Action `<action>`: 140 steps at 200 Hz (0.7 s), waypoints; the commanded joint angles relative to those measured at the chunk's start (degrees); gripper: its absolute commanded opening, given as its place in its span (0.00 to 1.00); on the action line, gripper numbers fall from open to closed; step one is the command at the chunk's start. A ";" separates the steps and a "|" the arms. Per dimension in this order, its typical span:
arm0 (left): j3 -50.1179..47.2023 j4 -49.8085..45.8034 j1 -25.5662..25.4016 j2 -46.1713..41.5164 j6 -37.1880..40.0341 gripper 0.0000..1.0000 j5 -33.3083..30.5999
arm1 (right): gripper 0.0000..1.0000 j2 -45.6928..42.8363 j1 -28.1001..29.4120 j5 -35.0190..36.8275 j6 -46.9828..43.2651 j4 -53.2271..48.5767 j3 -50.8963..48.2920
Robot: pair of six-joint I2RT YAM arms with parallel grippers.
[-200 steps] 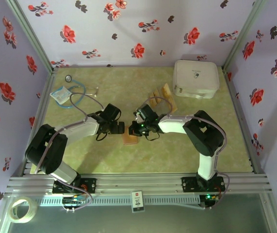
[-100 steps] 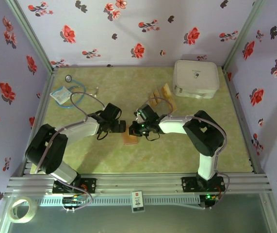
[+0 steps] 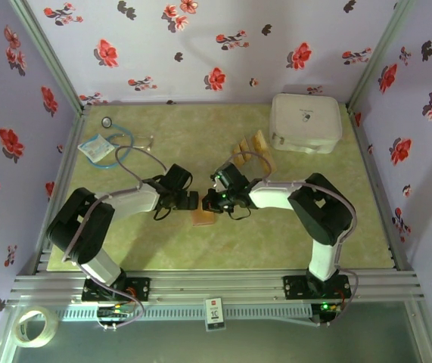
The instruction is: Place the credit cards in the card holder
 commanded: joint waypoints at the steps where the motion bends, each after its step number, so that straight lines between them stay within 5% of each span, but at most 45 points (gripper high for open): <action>1: -1.85 -1.21 -0.70 1.63 -0.78 1.00 -1.26 | 0.00 -3.03 -0.76 2.17 -0.51 -4.88 -0.06; 140: -2.34 -1.49 -0.83 2.39 -0.57 1.00 -1.84 | 0.00 -0.21 -0.96 0.82 -1.13 -5.46 4.50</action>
